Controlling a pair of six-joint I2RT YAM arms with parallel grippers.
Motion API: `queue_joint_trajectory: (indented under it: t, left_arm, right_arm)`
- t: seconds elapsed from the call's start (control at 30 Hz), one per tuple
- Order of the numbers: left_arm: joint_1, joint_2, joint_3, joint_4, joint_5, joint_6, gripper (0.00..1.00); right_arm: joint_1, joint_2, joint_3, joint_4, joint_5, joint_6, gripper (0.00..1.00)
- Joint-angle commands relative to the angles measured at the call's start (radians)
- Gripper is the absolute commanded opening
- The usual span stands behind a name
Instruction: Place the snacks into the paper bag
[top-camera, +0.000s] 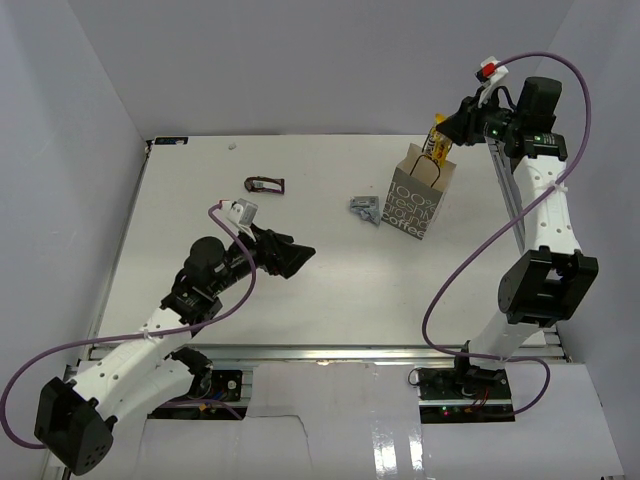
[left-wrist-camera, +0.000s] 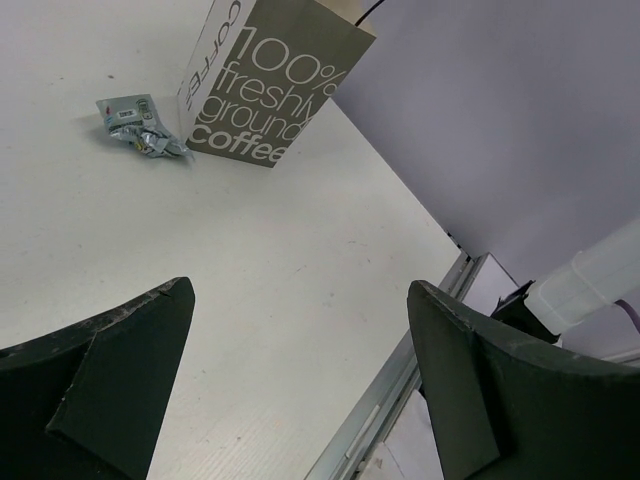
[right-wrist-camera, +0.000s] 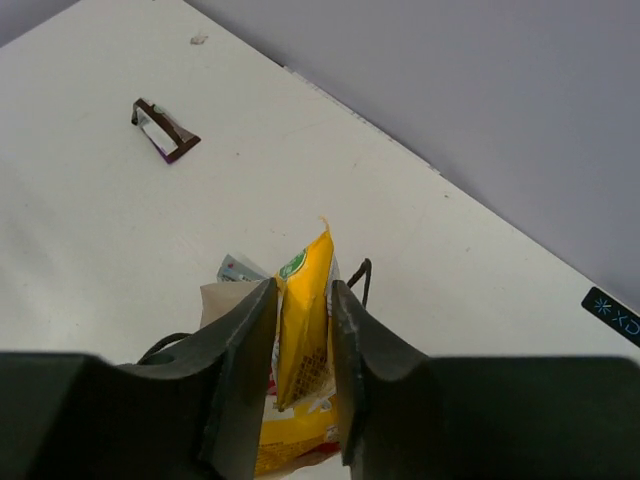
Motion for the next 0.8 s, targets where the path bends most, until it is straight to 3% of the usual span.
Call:
queue_joint_trajectory:
  t: [0.0,0.03,0.13,0.27,0.33,0.37,0.43,0.47,0.5,0.57,0.67,0.77]
  left_arm:
    - [0.002,0.012,0.0,-0.002,-0.022,-0.01,0.98]
    - [0.002,0.018,0.003,-0.002,-0.018,-0.01,0.98]
    - [0.002,0.038,0.011,-0.005,-0.012,-0.013,0.98]
    - [0.002,0.041,0.016,-0.003,-0.031,-0.024,0.98]
    - [0.002,0.046,0.029,-0.005,-0.057,-0.036,0.98]
    - [0.001,0.049,0.036,-0.005,-0.068,-0.044,0.98]
    - [0.002,0.053,0.052,-0.008,-0.094,-0.062,0.98]
    - [0.002,0.053,0.057,-0.009,-0.117,-0.068,0.98]
    - [0.004,0.053,0.062,-0.015,-0.128,-0.071,0.98]
    - [0.007,0.047,0.072,-0.025,-0.148,-0.084,0.98]
    - [0.011,0.015,0.073,-0.06,-0.176,-0.091,0.98]
    - [0.011,-0.039,0.063,-0.12,-0.214,-0.099,0.98]
  right_arm:
    - [0.002,-0.025,0.018,0.006,-0.01,-0.068,0.37]
    - [0.002,-0.029,0.032,0.006,-0.01,-0.07,0.48]
    - [0.002,-0.044,0.1,-0.021,-0.06,-0.08,0.66]
    - [0.03,-0.063,0.202,-0.04,-0.096,-0.099,0.82]
    - [0.082,-0.058,0.251,-0.157,-0.068,-0.16,0.89]
    - [0.116,-0.054,0.272,-0.217,0.017,-0.264,0.91]
    - [0.315,-0.043,0.293,-0.337,0.158,-0.387,0.92]
    - [0.447,-0.041,0.27,-0.395,0.318,-0.462,0.94]
    - [0.503,-0.035,0.206,-0.403,0.399,-0.478,0.94]
    - [0.634,-0.014,0.152,-0.393,0.599,-0.476,0.97]
    - [0.734,0.076,0.113,-0.361,0.888,-0.398,0.98]
    - [0.752,0.173,0.119,-0.333,1.024,-0.309,0.98]
